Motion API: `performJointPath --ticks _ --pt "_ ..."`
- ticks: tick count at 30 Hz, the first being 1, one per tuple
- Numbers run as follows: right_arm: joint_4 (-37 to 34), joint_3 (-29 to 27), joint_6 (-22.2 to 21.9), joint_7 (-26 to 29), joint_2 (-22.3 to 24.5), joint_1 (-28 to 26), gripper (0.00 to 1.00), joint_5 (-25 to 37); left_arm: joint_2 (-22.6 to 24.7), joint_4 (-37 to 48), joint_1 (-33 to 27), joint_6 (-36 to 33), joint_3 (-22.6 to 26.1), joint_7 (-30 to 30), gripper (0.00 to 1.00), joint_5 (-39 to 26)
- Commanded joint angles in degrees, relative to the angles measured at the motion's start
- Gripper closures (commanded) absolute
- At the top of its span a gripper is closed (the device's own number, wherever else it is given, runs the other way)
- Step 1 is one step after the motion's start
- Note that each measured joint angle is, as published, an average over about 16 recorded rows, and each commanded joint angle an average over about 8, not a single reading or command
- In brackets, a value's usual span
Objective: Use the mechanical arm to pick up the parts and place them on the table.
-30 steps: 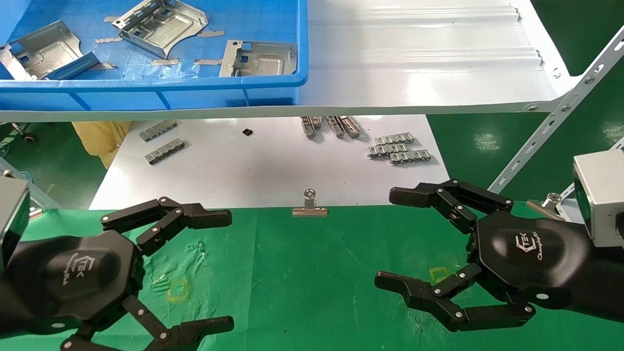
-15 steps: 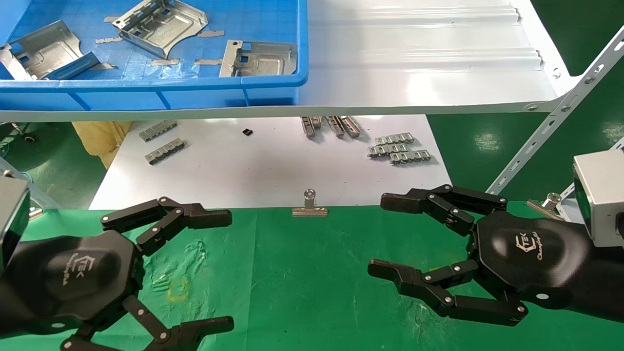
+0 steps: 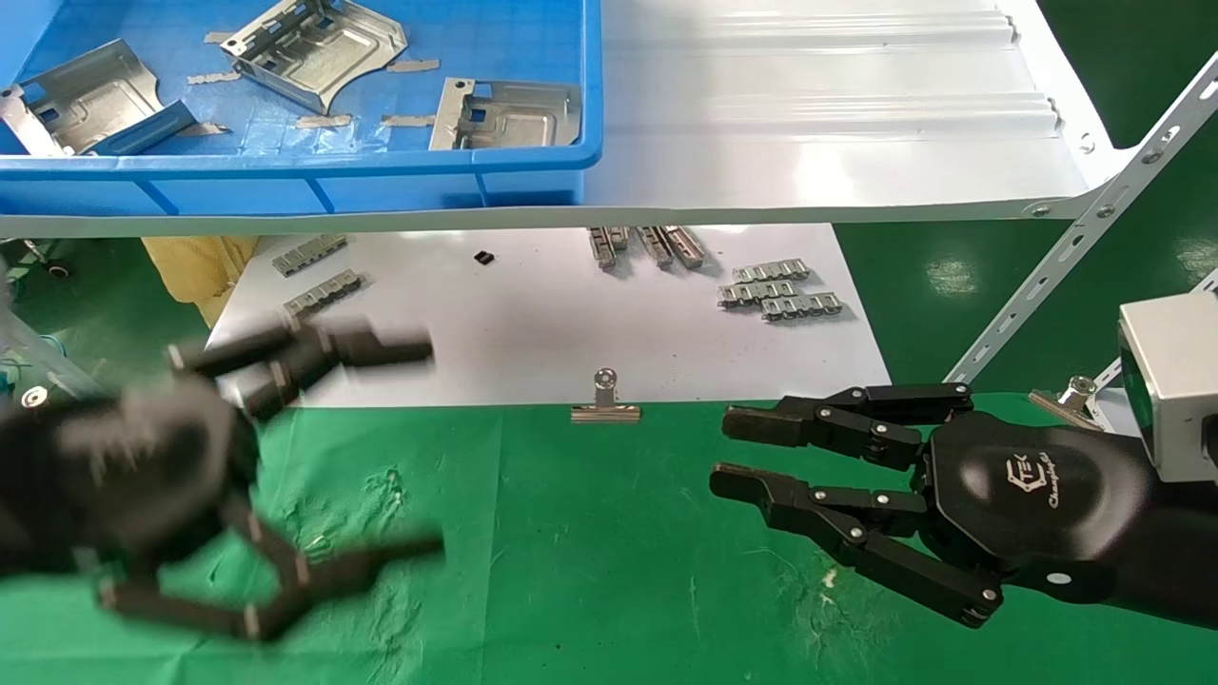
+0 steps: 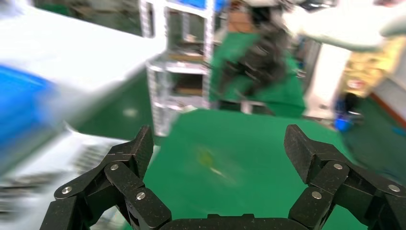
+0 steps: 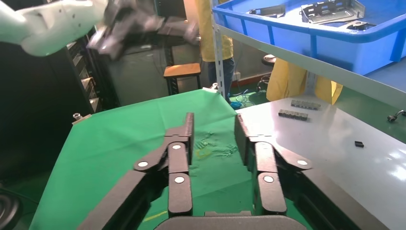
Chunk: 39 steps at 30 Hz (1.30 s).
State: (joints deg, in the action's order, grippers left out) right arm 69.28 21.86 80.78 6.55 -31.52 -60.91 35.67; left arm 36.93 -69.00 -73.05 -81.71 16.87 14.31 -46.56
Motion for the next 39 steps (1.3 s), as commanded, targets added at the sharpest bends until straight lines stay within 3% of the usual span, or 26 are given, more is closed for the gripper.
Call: performJointPath --ticks 1,5,13,15,21,23,30,39 --pt "0.0 0.0 0.0 0.0 0.0 0.0 1.0 0.0 0.05 0.35 -3.59 1.22 -0.08 1.56 0.0 -0.98" --pt "0.0 0.0 0.0 0.0 0.0 0.0 1.0 0.0 4.73 9.52 -14.5 5.13 2.76 2.88 0.0 -8.35" --pt "0.0 0.0 0.0 0.0 0.0 0.0 0.98 0.0 16.36 35.67 -34.25 14.62 10.29 1.01 0.0 -25.05" --pt "0.0 0.0 0.0 0.0 0.0 0.0 0.74 0.0 18.91 41.62 -37.71 17.58 12.21 -0.24 0.03 -28.93" --pt "0.0 0.0 0.0 0.0 0.0 0.0 0.01 0.0 24.45 54.53 -43.06 27.33 14.98 -3.9 0.78 -35.02" --pt "0.0 0.0 0.0 0.0 0.0 0.0 0.0 0.0 25.58 57.28 -43.76 30.26 15.0 -4.71 1.0 -35.41" --pt "0.0 0.0 0.0 0.0 0.0 0.0 0.0 0.0 27.62 63.15 -45.08 36.31 14.97 -6.55 1.0 -35.92" --pt "0.0 0.0 0.0 0.0 0.0 0.0 0.0 0.0 28.26 66.63 -46.0 36.44 14.91 -7.0 1.0 -35.87"
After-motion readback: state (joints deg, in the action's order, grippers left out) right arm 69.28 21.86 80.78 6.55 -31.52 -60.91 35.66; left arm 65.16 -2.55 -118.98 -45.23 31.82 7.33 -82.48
